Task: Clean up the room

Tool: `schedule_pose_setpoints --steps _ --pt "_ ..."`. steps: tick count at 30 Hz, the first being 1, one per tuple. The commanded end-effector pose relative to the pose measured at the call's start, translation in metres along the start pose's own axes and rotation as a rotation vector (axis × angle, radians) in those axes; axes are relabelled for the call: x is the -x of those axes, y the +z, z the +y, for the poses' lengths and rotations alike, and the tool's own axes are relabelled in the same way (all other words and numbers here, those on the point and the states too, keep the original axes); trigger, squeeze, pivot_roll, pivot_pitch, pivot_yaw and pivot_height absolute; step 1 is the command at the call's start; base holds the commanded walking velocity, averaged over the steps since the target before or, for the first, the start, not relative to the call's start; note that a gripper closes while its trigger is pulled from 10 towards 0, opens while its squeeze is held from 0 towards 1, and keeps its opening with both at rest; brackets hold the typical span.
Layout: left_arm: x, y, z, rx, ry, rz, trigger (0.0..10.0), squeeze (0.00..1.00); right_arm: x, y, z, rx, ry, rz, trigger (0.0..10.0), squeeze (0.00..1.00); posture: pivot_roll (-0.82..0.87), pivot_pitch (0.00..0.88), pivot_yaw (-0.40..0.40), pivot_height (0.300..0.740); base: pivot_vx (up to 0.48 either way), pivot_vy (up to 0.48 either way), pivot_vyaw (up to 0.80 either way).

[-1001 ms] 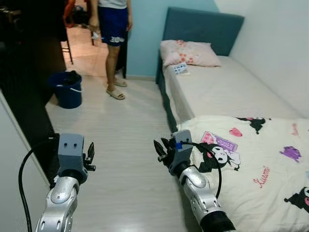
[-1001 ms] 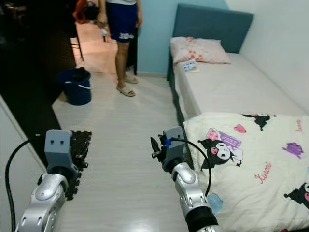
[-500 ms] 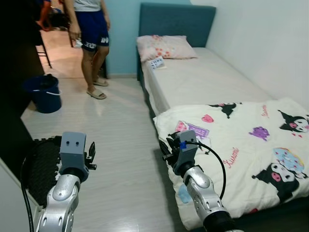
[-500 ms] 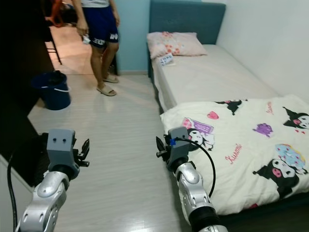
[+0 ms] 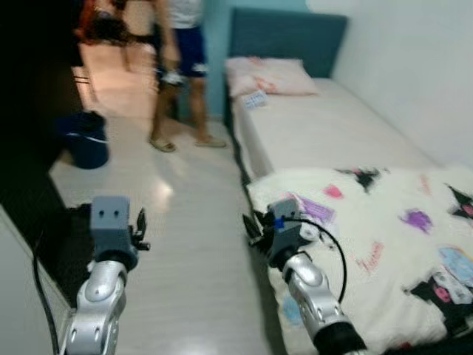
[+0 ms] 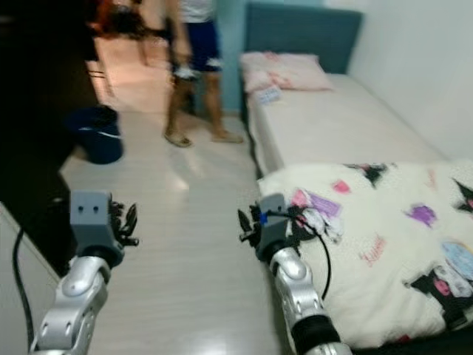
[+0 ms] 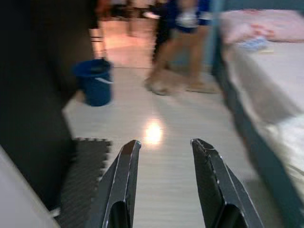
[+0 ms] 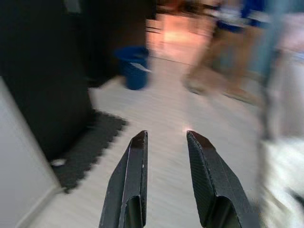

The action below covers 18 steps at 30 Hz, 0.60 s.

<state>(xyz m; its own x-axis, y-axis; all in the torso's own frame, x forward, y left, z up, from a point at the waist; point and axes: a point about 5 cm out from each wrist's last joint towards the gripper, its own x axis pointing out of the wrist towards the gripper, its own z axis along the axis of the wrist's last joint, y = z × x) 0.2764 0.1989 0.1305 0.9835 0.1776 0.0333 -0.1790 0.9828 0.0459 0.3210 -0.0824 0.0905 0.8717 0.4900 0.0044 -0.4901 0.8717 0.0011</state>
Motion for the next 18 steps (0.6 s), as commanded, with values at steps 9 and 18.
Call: schedule_pose_setpoints --steps 9,18 --pt "-0.0003 -0.0027 -0.0100 0.010 -0.019 0.003 10.0 0.00 0.0081 -0.0089 -0.0080 0.002 0.003 0.034 10.0 0.00 0.13 0.000 -0.115 0.740 0.380 0.000 0.00" --pt "-0.0011 -0.0039 -0.0091 0.010 -0.015 0.006 10.0 0.00 0.0064 -0.0082 -0.0081 0.023 0.011 0.035 10.0 0.00 0.14 0.000 -0.119 0.740 0.389 0.000 0.00"
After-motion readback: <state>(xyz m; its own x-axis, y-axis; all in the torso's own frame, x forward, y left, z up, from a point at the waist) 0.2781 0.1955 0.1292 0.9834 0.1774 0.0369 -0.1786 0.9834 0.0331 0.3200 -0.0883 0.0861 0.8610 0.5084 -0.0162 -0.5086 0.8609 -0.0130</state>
